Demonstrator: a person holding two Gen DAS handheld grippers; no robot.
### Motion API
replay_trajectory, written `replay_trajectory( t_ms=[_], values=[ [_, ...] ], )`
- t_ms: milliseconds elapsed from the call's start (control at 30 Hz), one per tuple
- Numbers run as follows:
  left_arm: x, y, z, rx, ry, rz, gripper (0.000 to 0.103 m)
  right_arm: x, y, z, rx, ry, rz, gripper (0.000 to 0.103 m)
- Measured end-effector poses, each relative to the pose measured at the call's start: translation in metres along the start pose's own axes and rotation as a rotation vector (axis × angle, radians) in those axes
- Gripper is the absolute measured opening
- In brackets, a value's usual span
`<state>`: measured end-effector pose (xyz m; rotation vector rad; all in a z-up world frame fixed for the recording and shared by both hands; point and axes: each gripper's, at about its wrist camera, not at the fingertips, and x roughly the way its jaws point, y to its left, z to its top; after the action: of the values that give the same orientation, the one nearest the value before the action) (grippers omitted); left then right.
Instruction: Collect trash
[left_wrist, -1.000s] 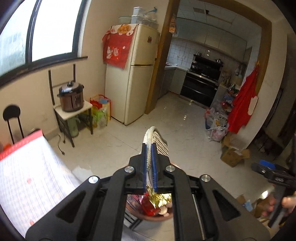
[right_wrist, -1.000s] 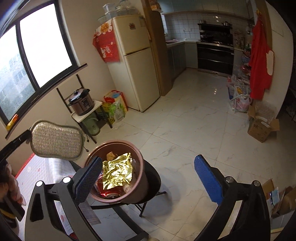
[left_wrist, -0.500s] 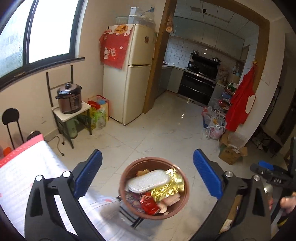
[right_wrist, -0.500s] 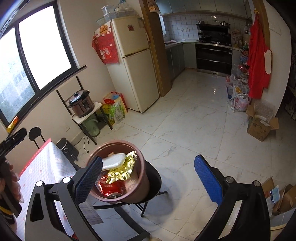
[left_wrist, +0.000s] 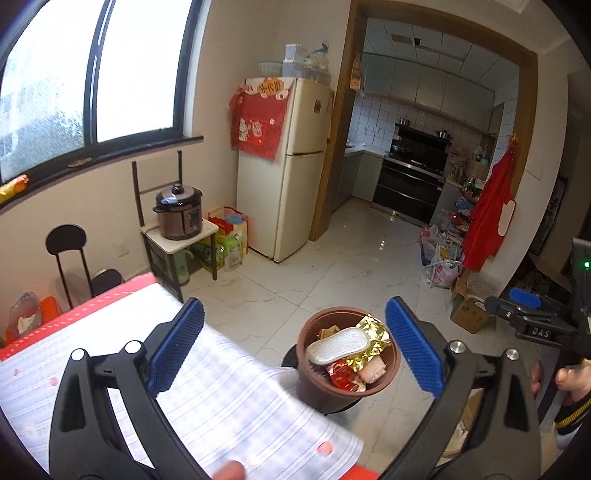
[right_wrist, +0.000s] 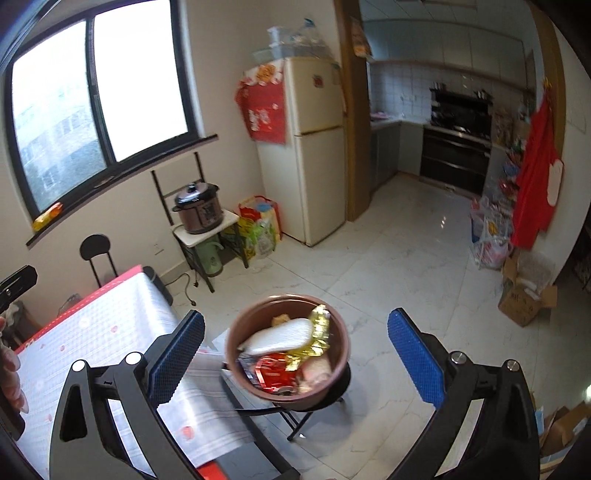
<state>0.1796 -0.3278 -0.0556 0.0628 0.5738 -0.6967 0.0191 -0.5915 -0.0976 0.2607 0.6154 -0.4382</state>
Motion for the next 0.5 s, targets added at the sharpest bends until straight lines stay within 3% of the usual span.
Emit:
replay_trajectory(
  t_ms=[233,500],
  values=[
    [-0.072,0.039,-0.002,-0.022,-0.06,0.064,0.097,-0.045,0.064,0.0,-0.058,-0.056,0.04,0.098],
    [-0.133,0.069,-0.009,-0.014,-0.109,0.137,0.097,-0.076,0.112,-0.003,-0.088,-0.092,0.078,0.098]
  ],
)
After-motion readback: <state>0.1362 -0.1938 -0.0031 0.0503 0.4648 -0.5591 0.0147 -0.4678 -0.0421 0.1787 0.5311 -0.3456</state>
